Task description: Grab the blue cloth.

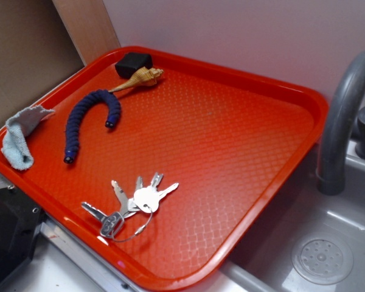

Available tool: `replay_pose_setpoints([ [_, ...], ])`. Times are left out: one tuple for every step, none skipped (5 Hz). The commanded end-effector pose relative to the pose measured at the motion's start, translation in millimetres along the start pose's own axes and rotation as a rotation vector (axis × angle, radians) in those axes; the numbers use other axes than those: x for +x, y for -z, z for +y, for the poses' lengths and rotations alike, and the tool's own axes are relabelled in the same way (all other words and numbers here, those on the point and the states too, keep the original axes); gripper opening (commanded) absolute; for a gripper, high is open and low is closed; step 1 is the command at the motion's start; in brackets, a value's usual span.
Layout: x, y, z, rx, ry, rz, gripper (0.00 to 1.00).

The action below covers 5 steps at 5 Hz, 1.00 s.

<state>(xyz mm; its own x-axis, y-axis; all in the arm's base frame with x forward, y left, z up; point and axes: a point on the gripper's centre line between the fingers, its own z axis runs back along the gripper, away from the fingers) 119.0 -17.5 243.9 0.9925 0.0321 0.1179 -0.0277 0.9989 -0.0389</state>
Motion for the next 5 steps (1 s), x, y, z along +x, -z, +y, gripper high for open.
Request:
replay_pose_setpoints([
  [0.0,0.0,0.0,0.000,0.000,0.000,1.00],
  [18.0,45.3,31.9,0.142,-0.234,0.052,1.00],
  [12.9,75.9,67.7,0.278,-0.471,0.071,1.00],
  [2.4,112.3,109.9,0.407,-0.641,0.068,1.00],
  [-8.2,149.4,146.7,0.530,-0.661,0.156,1.00],
])
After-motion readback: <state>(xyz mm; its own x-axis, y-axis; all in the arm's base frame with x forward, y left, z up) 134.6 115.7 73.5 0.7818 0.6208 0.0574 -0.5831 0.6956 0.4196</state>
